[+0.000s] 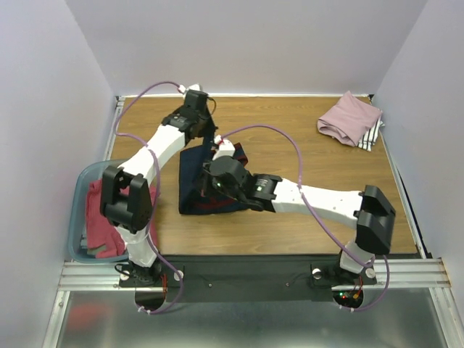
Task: Fold and stack the tank tops
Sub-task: Fold the tank top, then neatly place the folded tank top to the corner
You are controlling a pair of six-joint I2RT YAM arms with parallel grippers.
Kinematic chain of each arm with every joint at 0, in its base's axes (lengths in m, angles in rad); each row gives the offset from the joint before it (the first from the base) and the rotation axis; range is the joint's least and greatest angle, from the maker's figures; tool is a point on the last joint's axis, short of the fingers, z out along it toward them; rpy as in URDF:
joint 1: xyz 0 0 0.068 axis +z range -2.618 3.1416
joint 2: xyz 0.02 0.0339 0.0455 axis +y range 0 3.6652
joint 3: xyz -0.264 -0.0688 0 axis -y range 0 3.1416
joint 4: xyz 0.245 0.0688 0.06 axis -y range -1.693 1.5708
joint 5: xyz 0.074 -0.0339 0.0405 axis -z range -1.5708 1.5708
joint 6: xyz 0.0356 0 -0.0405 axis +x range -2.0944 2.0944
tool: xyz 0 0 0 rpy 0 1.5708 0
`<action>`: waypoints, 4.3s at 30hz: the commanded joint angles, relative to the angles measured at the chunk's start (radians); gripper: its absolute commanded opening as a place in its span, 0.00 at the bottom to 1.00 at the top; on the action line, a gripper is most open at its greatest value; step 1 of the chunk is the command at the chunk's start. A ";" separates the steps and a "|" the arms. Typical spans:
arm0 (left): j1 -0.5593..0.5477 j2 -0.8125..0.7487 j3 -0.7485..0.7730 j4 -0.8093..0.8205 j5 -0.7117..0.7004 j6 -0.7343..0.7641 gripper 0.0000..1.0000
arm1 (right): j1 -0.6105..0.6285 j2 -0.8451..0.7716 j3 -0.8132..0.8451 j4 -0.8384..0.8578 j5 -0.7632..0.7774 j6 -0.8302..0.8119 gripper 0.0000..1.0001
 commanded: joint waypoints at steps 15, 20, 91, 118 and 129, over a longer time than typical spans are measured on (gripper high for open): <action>-0.150 0.113 -0.004 0.294 -0.001 -0.054 0.63 | 0.033 -0.425 -0.561 0.065 0.107 0.141 0.71; -0.130 0.042 0.014 0.221 -0.068 -0.029 0.65 | 0.033 -0.496 -0.562 -0.048 0.214 0.123 0.72; -0.036 0.050 -0.463 0.243 -0.208 -0.320 0.12 | -0.654 0.087 -0.407 0.210 -0.296 0.051 0.80; -0.355 -0.198 -0.569 0.333 -0.156 -0.353 0.11 | -0.716 0.283 -0.286 0.265 -0.264 0.037 0.72; -0.351 -0.275 -0.489 0.267 -0.114 -0.269 0.11 | -0.679 0.305 -0.357 0.311 -0.272 0.074 0.70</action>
